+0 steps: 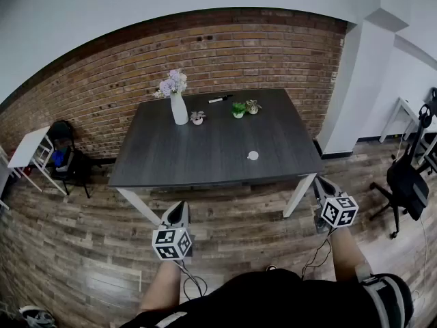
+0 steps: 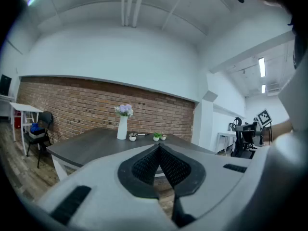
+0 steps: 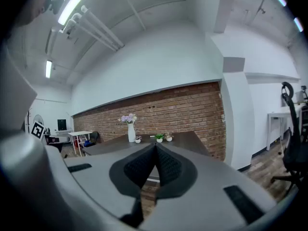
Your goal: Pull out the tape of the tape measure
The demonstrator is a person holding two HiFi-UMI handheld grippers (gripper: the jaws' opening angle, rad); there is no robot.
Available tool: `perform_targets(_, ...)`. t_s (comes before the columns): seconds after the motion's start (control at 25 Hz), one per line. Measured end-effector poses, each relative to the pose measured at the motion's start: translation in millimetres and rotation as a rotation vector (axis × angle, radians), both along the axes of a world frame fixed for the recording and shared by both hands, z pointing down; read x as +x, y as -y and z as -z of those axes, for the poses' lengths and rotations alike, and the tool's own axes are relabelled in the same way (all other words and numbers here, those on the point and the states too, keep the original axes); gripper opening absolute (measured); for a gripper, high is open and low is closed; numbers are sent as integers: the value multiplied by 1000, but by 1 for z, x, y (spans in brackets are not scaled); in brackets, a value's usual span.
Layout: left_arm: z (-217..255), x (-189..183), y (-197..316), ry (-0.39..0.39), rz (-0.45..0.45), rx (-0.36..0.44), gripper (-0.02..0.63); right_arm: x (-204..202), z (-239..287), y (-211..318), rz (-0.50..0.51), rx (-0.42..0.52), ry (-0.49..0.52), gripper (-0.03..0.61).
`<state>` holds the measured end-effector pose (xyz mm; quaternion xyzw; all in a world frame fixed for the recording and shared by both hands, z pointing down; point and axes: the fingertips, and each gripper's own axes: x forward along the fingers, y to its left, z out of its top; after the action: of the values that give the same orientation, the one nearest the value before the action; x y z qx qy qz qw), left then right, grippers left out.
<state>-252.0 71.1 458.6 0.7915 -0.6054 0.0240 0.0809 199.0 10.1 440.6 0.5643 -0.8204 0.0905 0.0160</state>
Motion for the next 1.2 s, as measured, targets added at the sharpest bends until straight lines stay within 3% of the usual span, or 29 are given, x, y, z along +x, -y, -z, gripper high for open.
perform_targets(0.48,0,-11,-6,-6,6,-5,9,-16,2,1,19,-3,7,-5)
perform_targets(0.6,-9,-9,-9,-8,-6,-27,9,-18,-2,1,5,-11,33,-3)
perform_targets(0.84,-44,1,-19,-22,-28,-119,9,-24,-32,-2,9,-71,-14,2)
perform_targets(0.92,-55,9,-17,-26,-42,-150,9,-30,-39,6,44,-98,3,134)
perform_targets(1.12,-73,38,-3,-25,-102,-197,9,-49,-58,41,114,-149,-20,204)
perform_targets(1.2,-77,33,4,-16,-92,-202,9,-60,-76,56,145,-189,-33,224)
